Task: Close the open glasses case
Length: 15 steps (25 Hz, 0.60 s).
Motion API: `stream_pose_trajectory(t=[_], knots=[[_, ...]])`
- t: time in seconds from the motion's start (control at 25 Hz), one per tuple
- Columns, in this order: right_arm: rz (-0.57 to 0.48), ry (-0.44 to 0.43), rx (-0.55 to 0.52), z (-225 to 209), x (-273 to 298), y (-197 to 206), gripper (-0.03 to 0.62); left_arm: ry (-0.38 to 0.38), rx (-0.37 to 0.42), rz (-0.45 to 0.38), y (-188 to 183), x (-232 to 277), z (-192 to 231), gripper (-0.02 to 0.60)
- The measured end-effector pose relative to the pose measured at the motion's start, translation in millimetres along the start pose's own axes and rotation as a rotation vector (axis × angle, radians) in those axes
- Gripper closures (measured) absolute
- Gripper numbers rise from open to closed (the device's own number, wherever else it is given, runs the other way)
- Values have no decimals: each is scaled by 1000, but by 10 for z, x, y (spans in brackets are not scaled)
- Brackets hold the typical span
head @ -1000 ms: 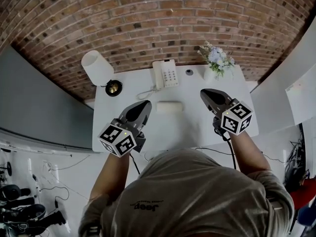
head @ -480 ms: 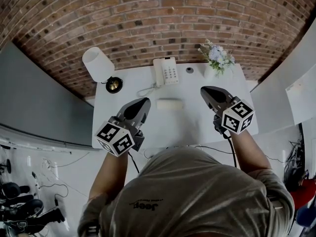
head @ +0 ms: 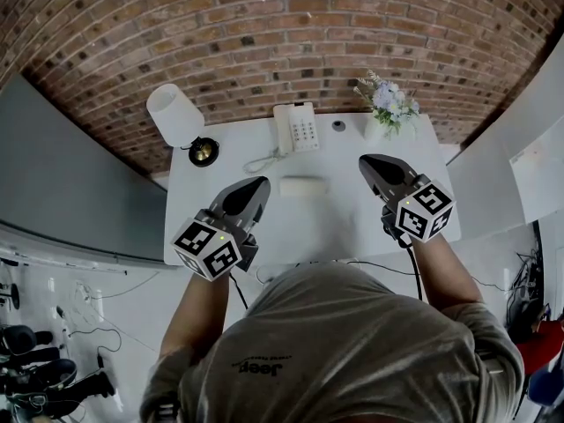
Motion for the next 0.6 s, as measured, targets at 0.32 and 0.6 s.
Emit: stream_pose_trajectory(t=[0.32,0.6], knots=[[-3,-8,-6,-8,6,-2,586,8,4,1,4,26,-14,583],[-3,-19,-9,2,31,-2,586,17,4,4,-2,28,-25,583]])
Point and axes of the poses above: the fingertips, and each gripper's own axes: x forward along the fingers, z to its left, y out of its underside, the point moved 8 cm from there along -x, backward along the fingers, and after that the axes turned 8 degrees about -x, right-handed, at the moved point
